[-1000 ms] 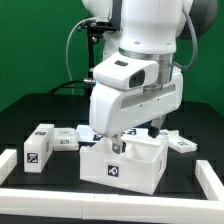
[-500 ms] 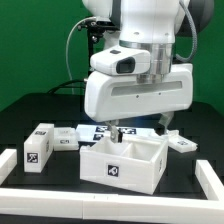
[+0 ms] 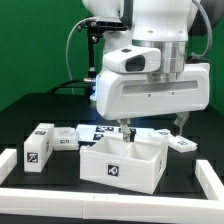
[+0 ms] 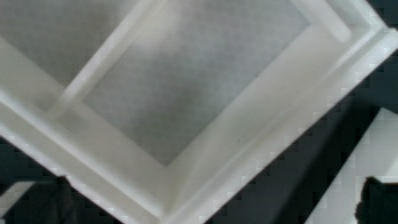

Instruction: Assemble cabinet

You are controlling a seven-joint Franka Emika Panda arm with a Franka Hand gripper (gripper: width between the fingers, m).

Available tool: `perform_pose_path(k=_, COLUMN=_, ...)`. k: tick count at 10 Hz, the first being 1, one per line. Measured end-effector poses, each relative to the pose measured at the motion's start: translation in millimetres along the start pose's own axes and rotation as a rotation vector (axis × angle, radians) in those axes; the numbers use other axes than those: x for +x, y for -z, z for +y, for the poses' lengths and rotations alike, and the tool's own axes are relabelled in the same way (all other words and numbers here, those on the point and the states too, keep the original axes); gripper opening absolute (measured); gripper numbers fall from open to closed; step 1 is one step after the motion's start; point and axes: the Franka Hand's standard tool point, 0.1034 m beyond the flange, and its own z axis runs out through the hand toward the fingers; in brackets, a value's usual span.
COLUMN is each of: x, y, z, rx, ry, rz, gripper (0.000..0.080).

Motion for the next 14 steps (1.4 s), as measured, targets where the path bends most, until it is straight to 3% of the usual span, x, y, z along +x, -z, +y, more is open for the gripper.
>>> perform_pose_path(k=1, x=0.1, y=-9.3, z=-4.6, rx=-0.007, ry=-0.129, rz=0.045, gripper=0.0797)
perform_pose_path(k=3, x=-1.1, y=-35.0, z=-19.1, rx=0.018, ry=-0.343, rz=0.060, gripper=0.0797)
perform_pose_path(k=5, x=-2.5, y=-44.9, z=-20.2, rx=0.015, ry=-0.302, rz=0.067, gripper=0.0797)
perform_pose_path(k=7, x=-2.3, y=-44.8, z=-20.9, rx=0.015, ry=-0.302, rz=0.066, gripper=0.0531)
perform_pose_path(k=8, x=-2.3, y=-44.9, z=-20.9, rx=0.015, ry=-0.301, rz=0.066, gripper=0.0531)
perform_pose_path(k=9, x=-2.3, y=-44.9, z=-20.9, rx=0.015, ry=-0.301, rz=0.066, gripper=0.0349)
perform_pose_path(k=10, x=-2.3, y=-44.9, z=-20.9, rx=0.015, ry=-0.301, rz=0.066, gripper=0.0349)
perform_pose_path(k=11, x=-2.6, y=-45.1, z=-21.0, rx=0.015, ry=-0.301, rz=0.065, gripper=0.0166)
perform_pose_path(k=12, x=-2.1, y=-44.9, z=-20.8, rx=0.015, ry=-0.299, rz=0.067, gripper=0.0089)
perform_pose_path(k=14, x=6.6, y=-45.0, z=-21.1, rx=0.017, ry=-0.335, rz=0.072, gripper=0.0089)
